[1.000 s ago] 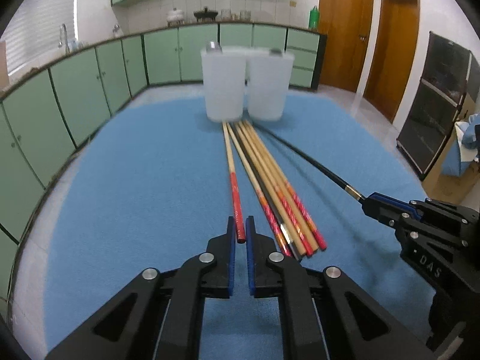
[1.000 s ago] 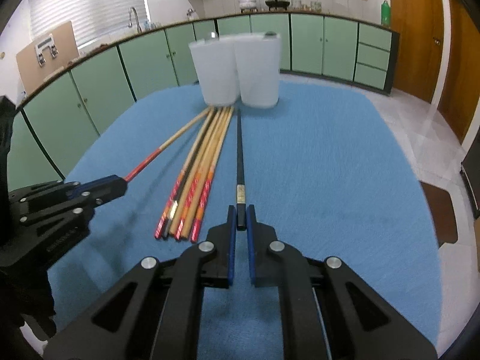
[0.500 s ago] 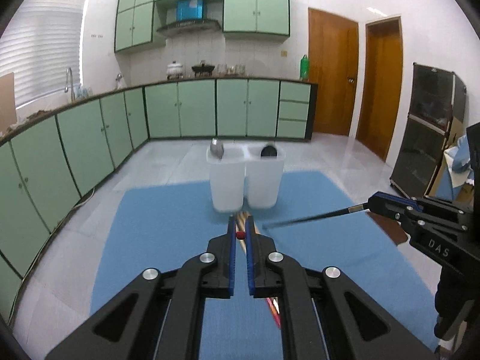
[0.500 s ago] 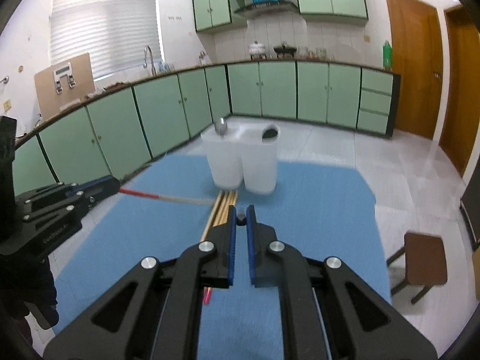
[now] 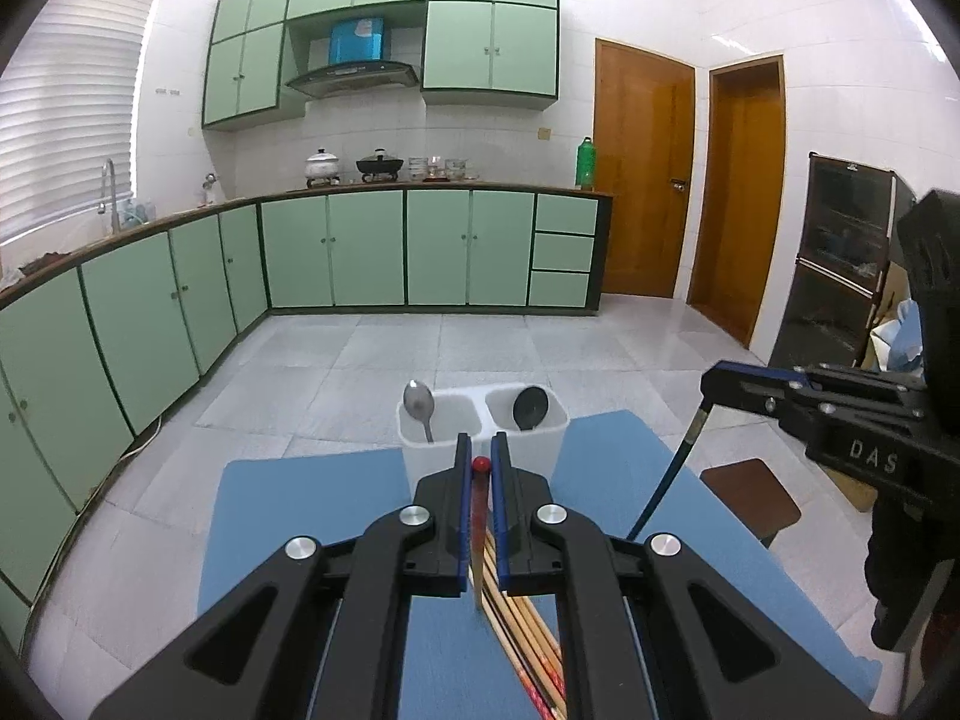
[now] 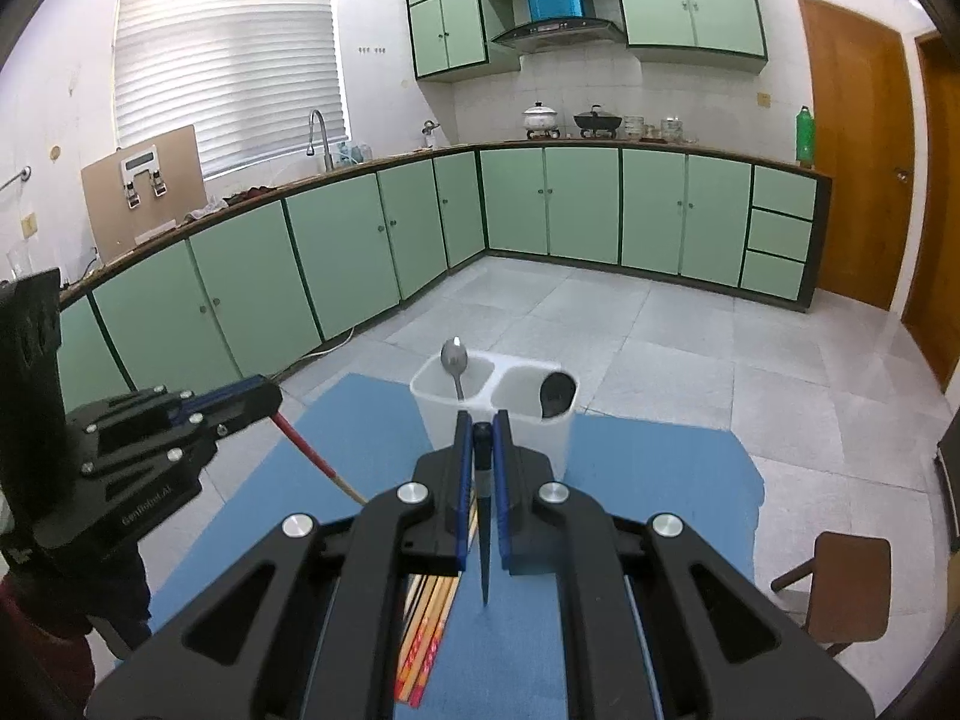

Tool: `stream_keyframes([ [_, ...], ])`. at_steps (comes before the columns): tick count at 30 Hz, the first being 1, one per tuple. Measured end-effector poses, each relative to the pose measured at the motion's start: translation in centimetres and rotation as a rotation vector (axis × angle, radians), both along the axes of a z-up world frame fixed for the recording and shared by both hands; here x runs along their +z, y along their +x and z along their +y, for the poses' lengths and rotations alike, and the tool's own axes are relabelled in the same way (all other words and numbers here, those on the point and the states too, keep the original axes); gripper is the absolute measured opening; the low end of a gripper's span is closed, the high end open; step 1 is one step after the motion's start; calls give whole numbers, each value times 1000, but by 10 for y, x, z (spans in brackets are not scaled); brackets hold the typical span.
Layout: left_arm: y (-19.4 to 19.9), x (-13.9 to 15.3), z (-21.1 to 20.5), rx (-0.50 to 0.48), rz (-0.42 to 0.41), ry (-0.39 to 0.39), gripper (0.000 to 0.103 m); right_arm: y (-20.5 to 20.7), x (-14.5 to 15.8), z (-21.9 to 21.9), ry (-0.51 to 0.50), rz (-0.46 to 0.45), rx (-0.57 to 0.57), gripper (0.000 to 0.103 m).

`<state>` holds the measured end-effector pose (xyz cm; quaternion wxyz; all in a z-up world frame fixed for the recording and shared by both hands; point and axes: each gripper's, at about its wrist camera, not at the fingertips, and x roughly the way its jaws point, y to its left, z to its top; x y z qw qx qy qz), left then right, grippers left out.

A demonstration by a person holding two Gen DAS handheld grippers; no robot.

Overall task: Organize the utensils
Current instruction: 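Carry both chopsticks to the white holder and insert them, opening both grippers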

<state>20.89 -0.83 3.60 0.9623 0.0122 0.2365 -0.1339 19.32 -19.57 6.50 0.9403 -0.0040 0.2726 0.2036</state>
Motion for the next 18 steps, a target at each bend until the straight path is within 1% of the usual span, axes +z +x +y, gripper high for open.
stream_keyframes([
  [3, 6, 8, 2, -11, -10, -17, 6, 8, 16, -1, 13, -23, 10, 6],
  [8, 19, 29, 2, -19, -56, -28, 6, 18, 46, -4, 18, -80, 24, 6],
  [12, 28, 58, 2, -21, -129, -36, 6, 29, 71, -6, 29, -141, 19, 6],
  [15, 36, 81, -1, -17, -195, -39, 6, 44, 90, -10, 63, -187, 0, 6],
  [18, 48, 95, -6, -1, -249, -25, 6, 59, 101, -13, 96, -220, -15, 6],
])
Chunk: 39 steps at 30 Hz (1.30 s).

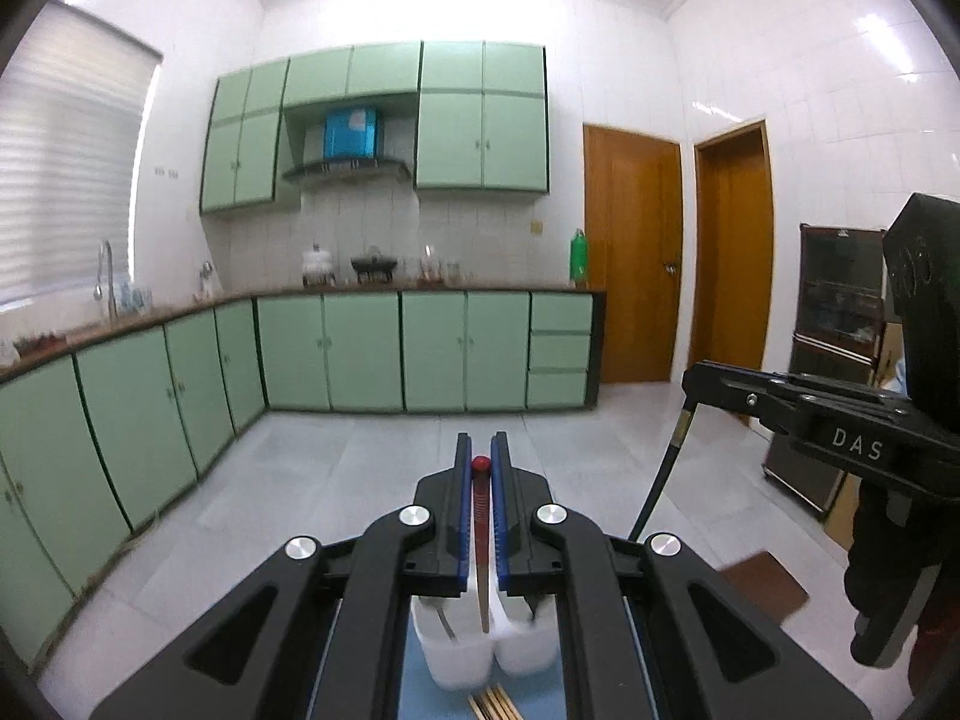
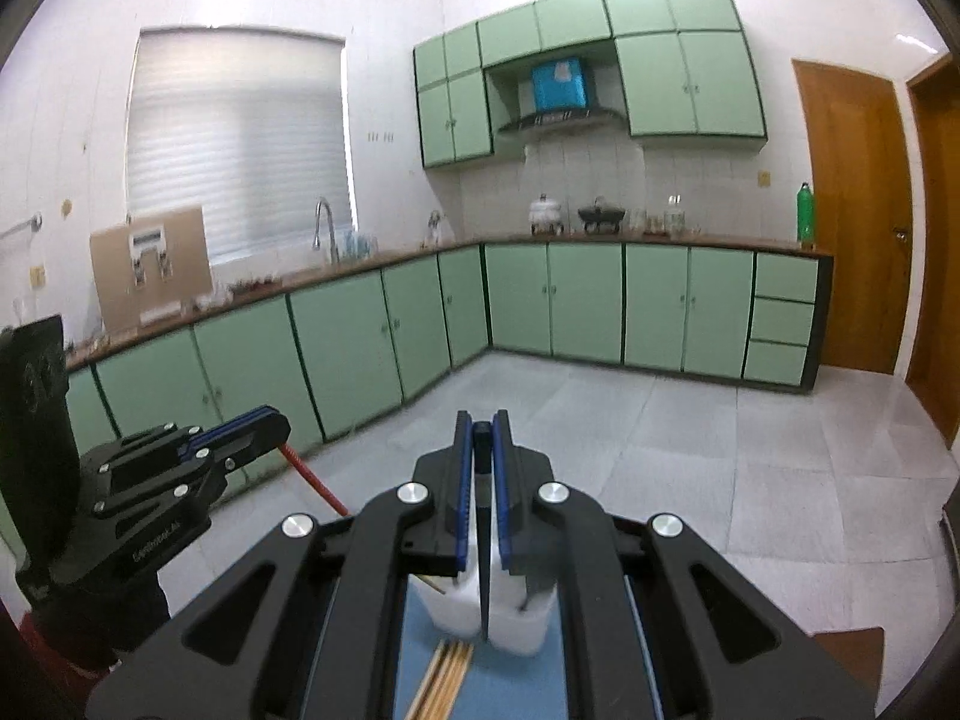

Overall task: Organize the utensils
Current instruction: 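Carry both chopsticks to the white holder and insert them, opening both grippers, then withdraw both grippers from the holder back toward the chopstick pile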

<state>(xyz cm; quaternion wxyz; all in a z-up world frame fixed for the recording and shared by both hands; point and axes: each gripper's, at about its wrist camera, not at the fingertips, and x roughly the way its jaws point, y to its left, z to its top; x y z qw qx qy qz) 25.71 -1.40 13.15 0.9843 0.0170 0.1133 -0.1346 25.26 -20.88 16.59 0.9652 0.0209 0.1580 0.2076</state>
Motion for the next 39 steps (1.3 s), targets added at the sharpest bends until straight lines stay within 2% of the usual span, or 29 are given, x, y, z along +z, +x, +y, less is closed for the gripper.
stream_keyframes([
  [4, 21, -3, -9, 10, -2, 18, 6, 25, -3, 2, 8, -24, -23, 6],
  [10, 57, -41, -11, 28, 66, 20, 6, 62, -40, 10, -3, 2, -52, 6],
  [14, 75, -65, -11, 27, 127, 26, 6, 81, -72, 13, -11, 78, -54, 6],
  [17, 82, -79, -12, 25, 175, 33, 7, 85, -91, 17, -18, 146, -52, 11],
  [18, 82, -81, -11, 26, 184, 34, 10, 85, -98, 15, -24, 164, -52, 15],
  [20, 78, -85, -9, 24, 200, 25, 18, 76, -104, 13, -24, 166, -66, 24],
  [22, 70, -86, -6, 22, 200, 12, 28, 64, -107, 10, -20, 162, -80, 37],
  [26, 45, -91, 1, 27, 208, -2, 36, 33, -113, -4, -6, 164, -100, 44],
  [31, 11, -107, 8, 48, 230, 4, 49, -14, -130, -11, -21, 167, -99, 61],
  [34, -16, -130, 11, 49, 280, -13, 52, -44, -151, -10, -41, 188, -97, 67],
  [39, -51, -180, 16, 67, 389, -12, 55, -84, -198, -3, -77, 268, -102, 69],
])
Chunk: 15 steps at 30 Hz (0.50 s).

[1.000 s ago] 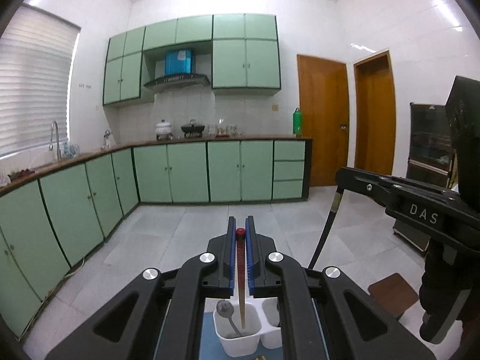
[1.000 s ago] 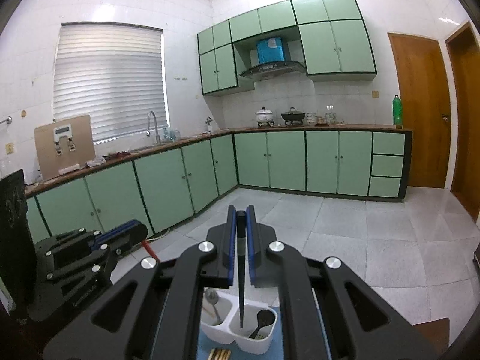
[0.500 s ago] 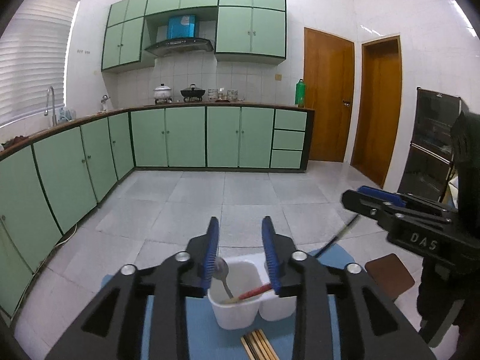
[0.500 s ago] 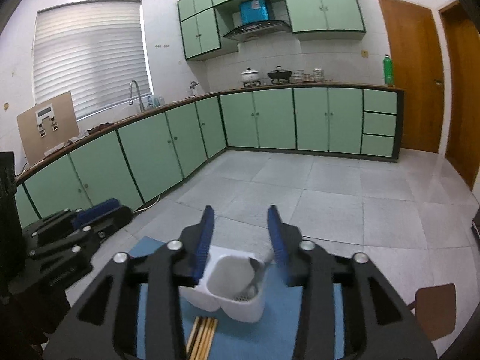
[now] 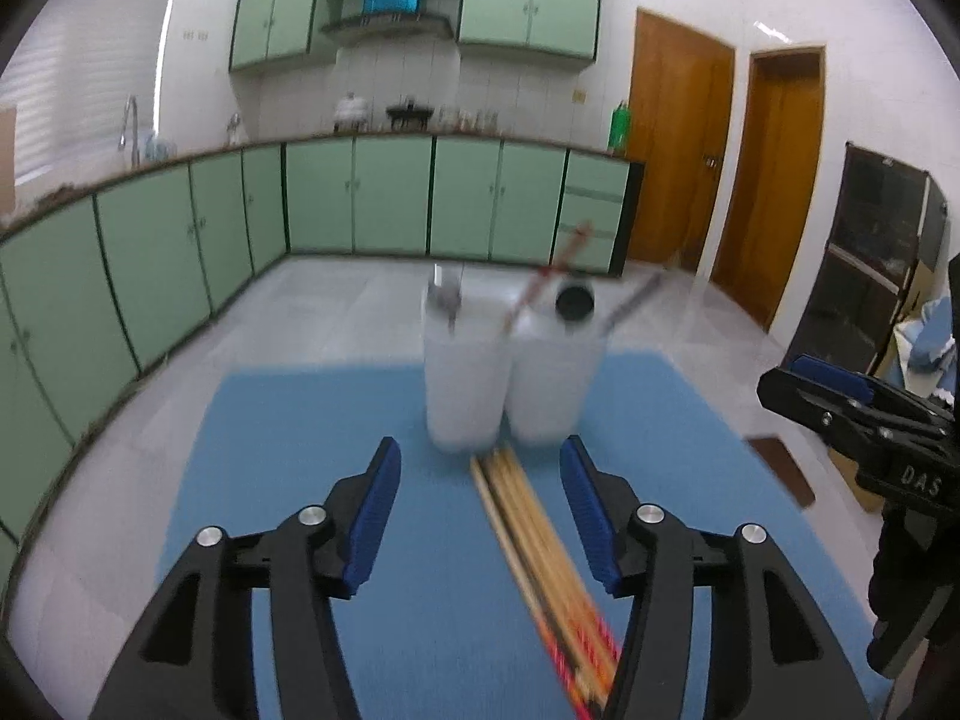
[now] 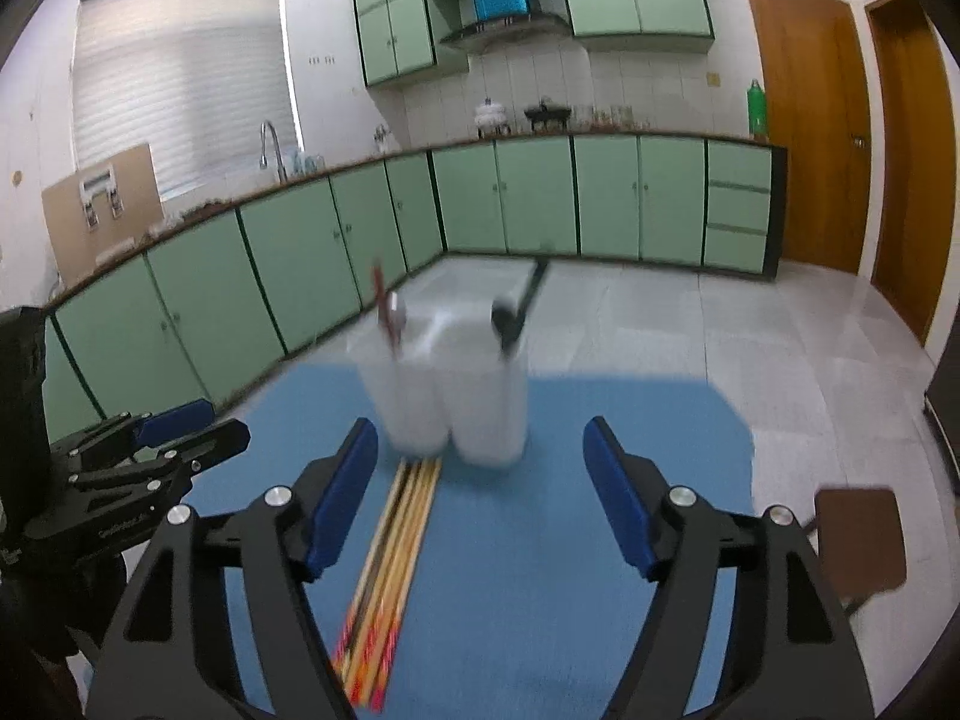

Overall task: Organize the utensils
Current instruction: 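Withdraw both grippers from the holder back toward the chopstick pile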

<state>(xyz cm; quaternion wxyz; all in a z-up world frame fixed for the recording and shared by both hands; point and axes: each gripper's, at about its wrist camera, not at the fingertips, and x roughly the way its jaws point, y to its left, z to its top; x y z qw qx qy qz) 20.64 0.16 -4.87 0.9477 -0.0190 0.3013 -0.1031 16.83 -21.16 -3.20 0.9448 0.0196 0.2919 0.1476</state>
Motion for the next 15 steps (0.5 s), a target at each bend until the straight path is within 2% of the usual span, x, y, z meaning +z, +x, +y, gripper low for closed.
stream_keyframes([
  [2, -9, -22, 0, 0, 59, -4, 55, -12, -21, 4, -1, 50, 0, 69],
  [7, -26, -60, 1, 8, 146, 16, 55, -28, -58, 12, 1, 150, -1, 69],
  [15, -43, -97, 6, 42, 235, 27, 55, -44, -93, 22, -32, 245, 23, 69],
])
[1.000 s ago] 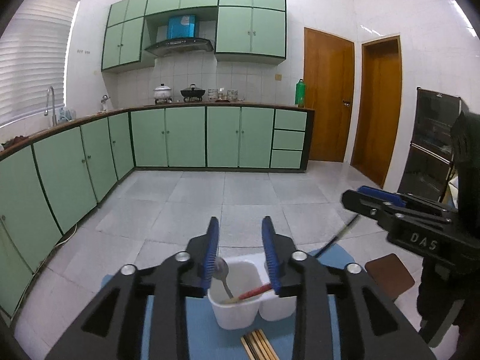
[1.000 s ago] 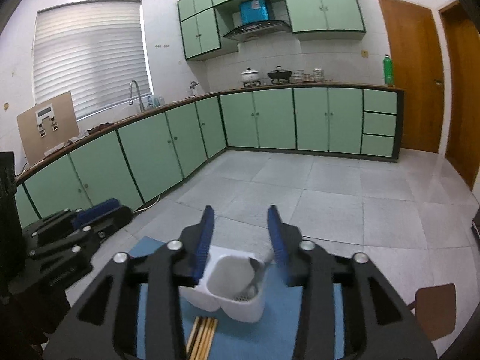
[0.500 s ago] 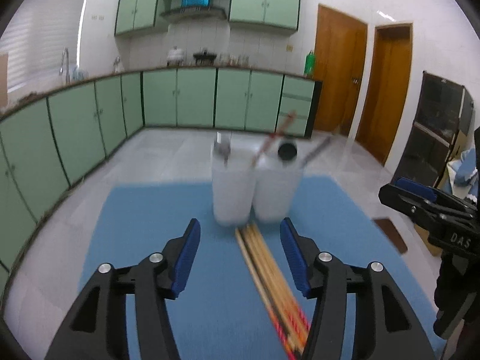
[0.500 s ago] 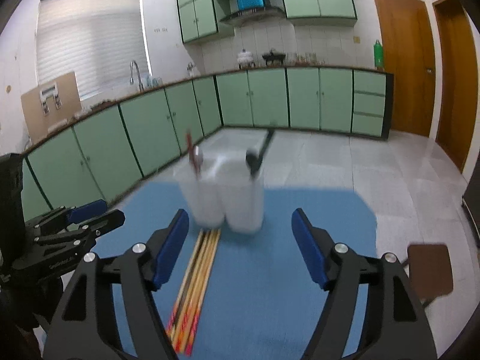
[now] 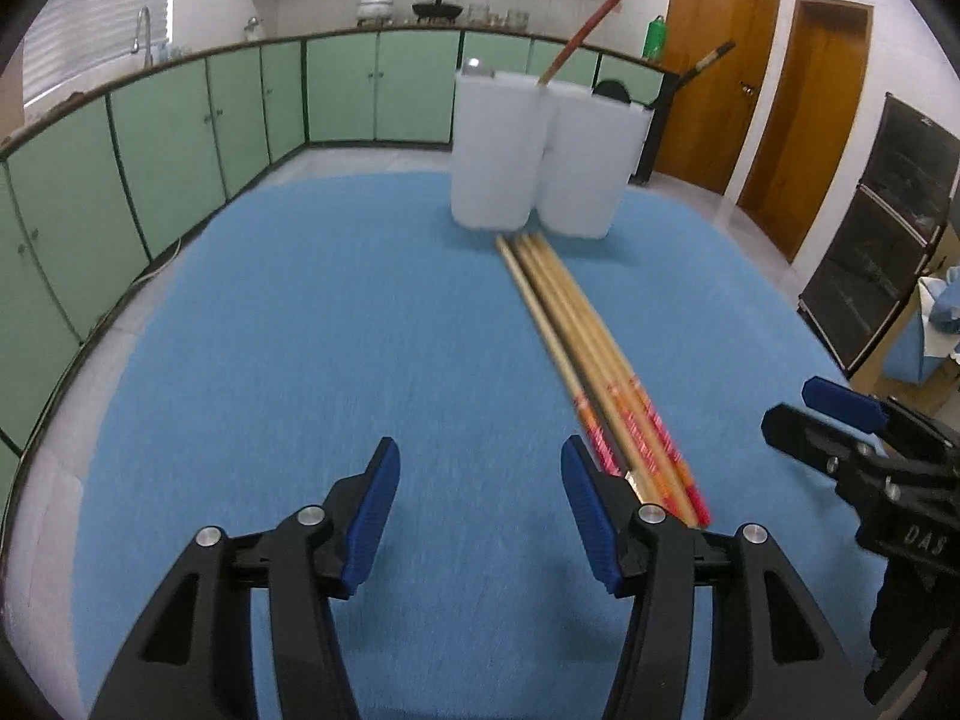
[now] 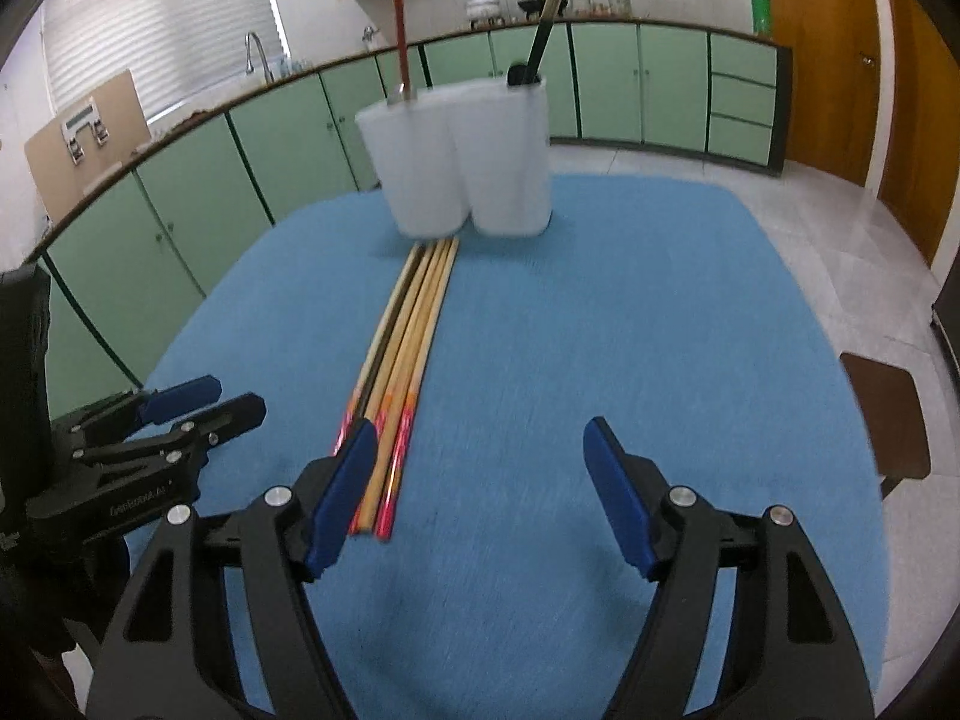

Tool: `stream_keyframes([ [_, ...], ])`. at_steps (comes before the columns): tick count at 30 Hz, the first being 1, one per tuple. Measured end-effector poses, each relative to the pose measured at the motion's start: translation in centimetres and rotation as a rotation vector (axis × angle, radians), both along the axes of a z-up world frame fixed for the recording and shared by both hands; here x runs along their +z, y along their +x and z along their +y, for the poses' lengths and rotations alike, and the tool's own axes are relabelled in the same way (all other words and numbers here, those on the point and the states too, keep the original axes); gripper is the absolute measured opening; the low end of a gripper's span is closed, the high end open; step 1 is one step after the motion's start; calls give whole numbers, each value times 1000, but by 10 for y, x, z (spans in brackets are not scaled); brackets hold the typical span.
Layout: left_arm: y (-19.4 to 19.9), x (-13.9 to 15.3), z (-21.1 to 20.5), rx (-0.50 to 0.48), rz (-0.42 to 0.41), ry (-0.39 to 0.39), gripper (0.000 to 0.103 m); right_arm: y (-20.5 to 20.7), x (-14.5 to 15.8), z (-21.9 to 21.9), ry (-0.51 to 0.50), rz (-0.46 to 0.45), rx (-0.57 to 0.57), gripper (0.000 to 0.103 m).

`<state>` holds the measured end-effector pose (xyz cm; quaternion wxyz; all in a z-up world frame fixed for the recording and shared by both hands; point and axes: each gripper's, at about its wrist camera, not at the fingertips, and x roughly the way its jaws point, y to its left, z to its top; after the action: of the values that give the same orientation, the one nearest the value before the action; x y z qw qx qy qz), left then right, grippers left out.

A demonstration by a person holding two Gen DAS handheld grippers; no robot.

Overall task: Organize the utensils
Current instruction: 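Withdraw both grippers from the holder back toward the chopstick pile, then grasp a red-patterned chopstick with the right gripper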

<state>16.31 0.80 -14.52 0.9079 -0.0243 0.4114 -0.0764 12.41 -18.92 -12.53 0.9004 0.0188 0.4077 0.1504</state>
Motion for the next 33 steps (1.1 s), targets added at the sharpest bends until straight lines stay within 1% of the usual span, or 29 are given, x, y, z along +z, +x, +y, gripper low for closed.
stream_keyframes([
  [5, -5, -8, 2, 8, 26, 10, 55, -6, -14, 9, -3, 69, 20, 69],
  [9, -6, -11, 0, 11, 35, 13, 55, -6, -20, 15, -33, 88, 27, 69],
  [13, -8, -13, 0, 12, 43, 10, 55, -8, -23, 22, -104, 68, 32, 69],
  [19, -10, -11, 2, 7, 43, 10, 56, -6, -23, 23, -120, 61, 35, 69],
  [23, -9, -12, 1, 7, 43, 10, 56, -5, -23, 10, -141, 58, 1, 69],
  [25, -8, -12, 0, 6, 44, 14, 57, -5, -23, 1, -136, 59, -19, 69],
  [27, -8, -12, 1, 6, 44, 15, 57, -5, -22, -2, -120, 58, -15, 69],
  [29, -8, -12, 1, 7, 45, 14, 57, -9, -22, 0, -114, 57, 0, 67],
  [32, -8, -11, 1, 11, 46, 14, 57, -11, -24, 10, -125, 54, 30, 61],
  [33, -9, -11, 1, 10, 47, 14, 57, -11, -24, 13, -130, 52, 41, 55],
])
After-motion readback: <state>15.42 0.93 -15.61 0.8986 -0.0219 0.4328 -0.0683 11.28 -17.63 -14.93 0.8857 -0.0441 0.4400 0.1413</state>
